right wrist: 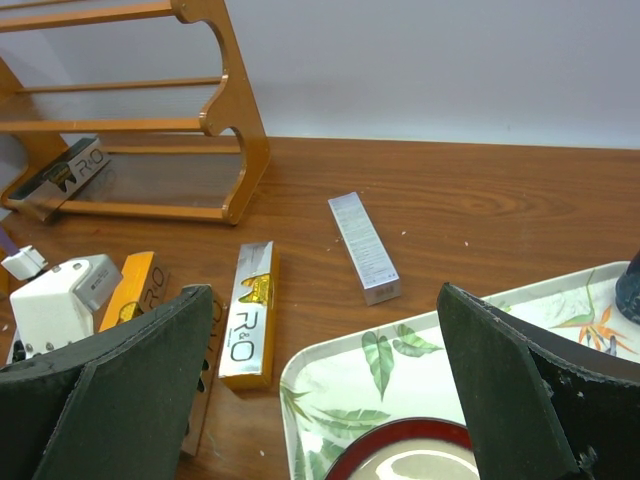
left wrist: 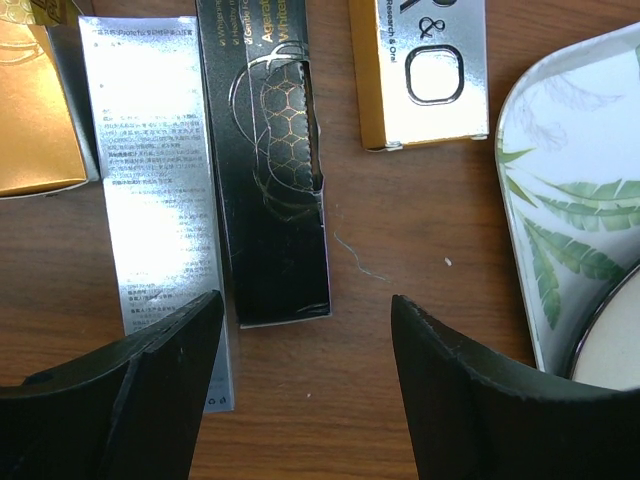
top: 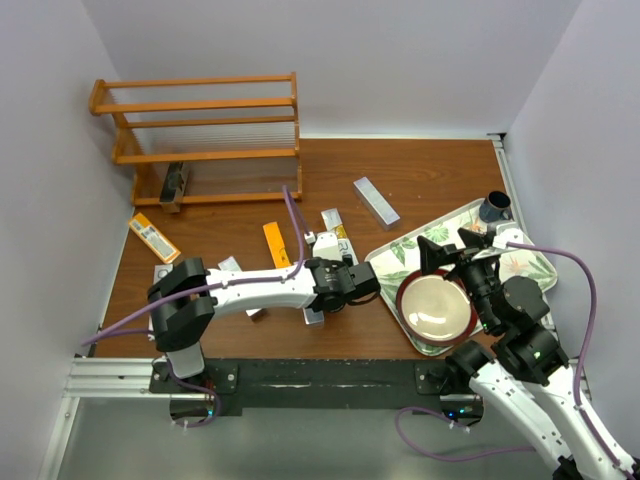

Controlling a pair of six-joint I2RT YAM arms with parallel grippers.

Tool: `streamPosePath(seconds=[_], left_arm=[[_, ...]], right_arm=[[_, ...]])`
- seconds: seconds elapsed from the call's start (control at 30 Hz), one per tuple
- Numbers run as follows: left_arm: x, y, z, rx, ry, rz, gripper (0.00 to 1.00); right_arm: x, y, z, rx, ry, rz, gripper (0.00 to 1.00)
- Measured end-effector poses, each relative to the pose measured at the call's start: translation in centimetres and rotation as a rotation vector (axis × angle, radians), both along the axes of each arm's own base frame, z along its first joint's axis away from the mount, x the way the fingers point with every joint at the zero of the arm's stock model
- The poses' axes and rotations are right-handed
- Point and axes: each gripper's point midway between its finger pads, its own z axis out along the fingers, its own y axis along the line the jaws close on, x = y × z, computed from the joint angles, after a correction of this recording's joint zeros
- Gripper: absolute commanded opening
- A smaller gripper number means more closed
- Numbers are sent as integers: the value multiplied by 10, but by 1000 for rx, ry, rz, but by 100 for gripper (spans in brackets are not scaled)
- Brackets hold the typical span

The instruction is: Place and organize the toothpastes onto the shelf

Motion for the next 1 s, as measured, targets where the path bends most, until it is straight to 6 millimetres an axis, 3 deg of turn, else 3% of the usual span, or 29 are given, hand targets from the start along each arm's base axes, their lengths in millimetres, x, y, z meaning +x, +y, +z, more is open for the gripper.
streamPosePath(seconds=[0.27, 0.5, 0.77, 1.0], left_arm=[[3, 0, -17, 31, 12, 11, 68], [12, 1, -26, 40, 15, 21, 58], [15, -4, -41, 81, 26, -5, 60], [19, -4, -42, 76, 26, 4, 61]], right_arm=[[0, 0, 0, -1, 0, 2, 99], [0, 0, 0, 0, 0, 2, 99], [0, 0, 0, -1, 0, 3, 99], [0, 1, 0, -1, 0, 4, 99]])
